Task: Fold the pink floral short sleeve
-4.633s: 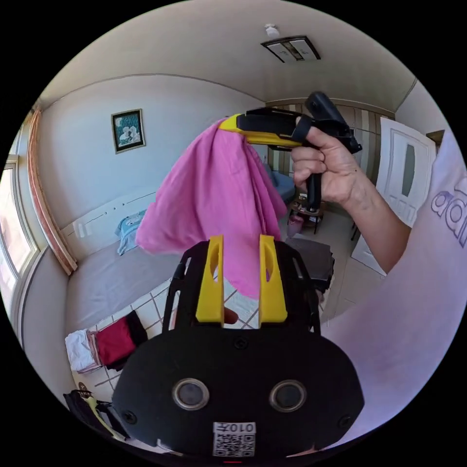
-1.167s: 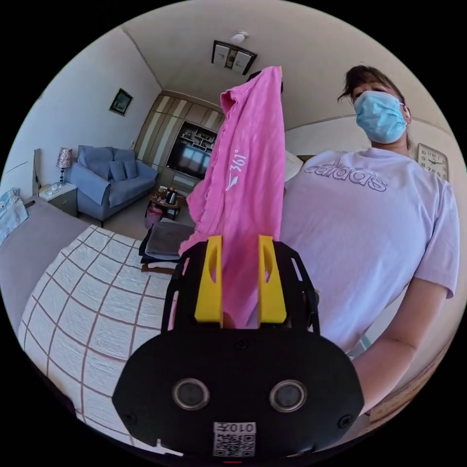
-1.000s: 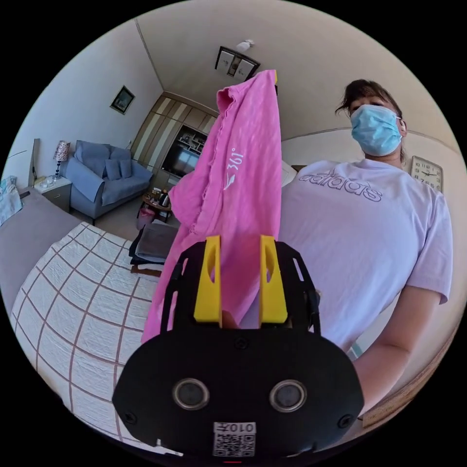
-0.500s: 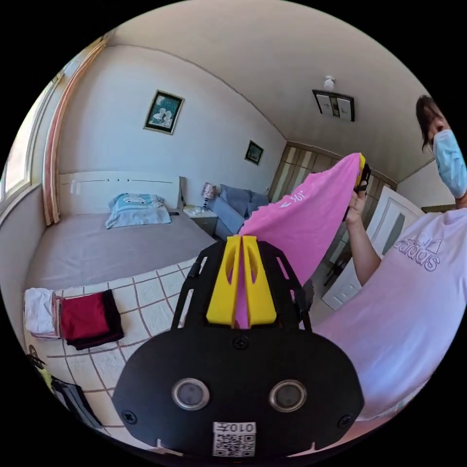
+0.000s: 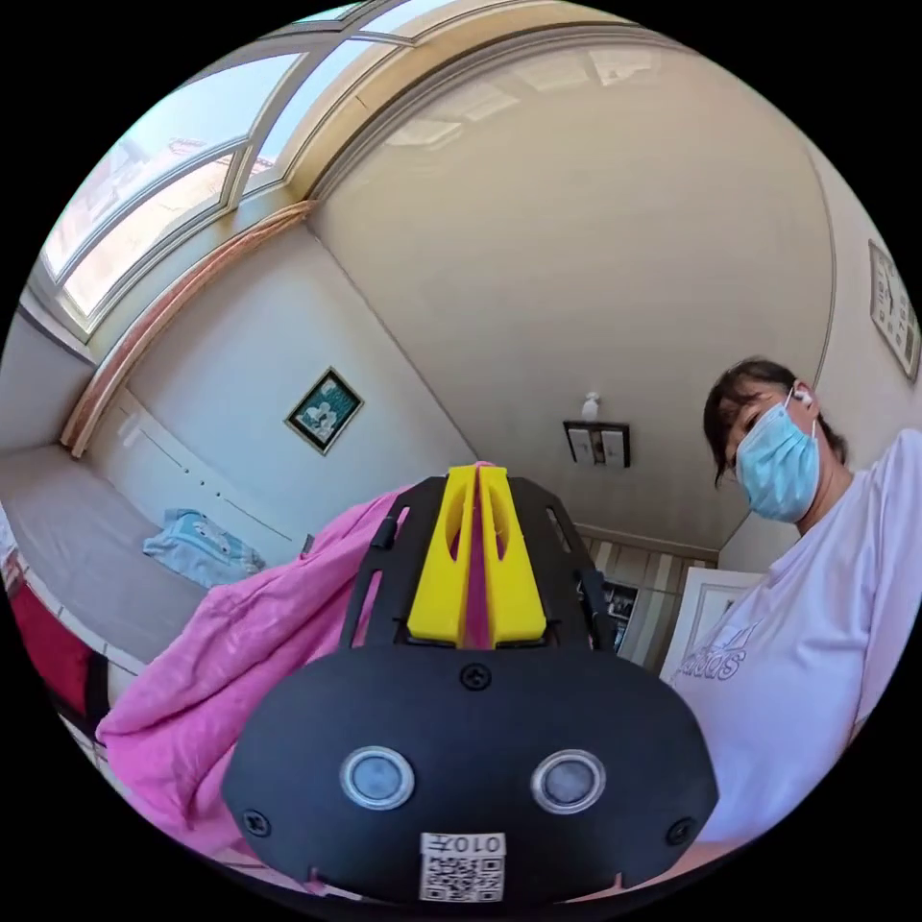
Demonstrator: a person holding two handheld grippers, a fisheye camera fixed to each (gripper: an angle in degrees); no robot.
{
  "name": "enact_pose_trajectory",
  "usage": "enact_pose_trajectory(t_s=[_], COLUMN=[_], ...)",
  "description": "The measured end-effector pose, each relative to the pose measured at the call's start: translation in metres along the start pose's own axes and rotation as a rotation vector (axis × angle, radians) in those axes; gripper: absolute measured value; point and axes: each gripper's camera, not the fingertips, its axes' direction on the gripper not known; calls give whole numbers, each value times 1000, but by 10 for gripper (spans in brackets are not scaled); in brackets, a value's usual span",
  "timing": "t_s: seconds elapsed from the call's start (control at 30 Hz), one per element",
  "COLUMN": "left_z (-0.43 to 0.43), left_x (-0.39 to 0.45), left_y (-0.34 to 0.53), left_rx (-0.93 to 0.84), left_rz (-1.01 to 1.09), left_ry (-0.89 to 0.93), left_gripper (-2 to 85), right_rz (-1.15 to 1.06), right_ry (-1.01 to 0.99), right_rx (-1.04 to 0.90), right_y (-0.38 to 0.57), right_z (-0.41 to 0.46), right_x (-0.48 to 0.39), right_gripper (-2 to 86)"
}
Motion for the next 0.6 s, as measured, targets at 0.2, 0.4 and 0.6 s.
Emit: enact_pose_trajectory(t_s=[0.2, 0.4, 0.6], left_z=[-16, -41, -63], left_x=[-15, -9, 1], left_y=[-15, -36, -40], left_rx=[246, 262, 282], left_rz=[-89, -42, -5], left_ry=[268, 292, 316], left_gripper=[-4, -4, -4], right_rz=[-79, -15, 155], right_ry=[-128, -141, -88], right_rx=[43, 98, 182], right_y=[-57, -75, -72], right_z=[65, 68, 59], right_x=[9, 35, 65], right_gripper=[22, 35, 94])
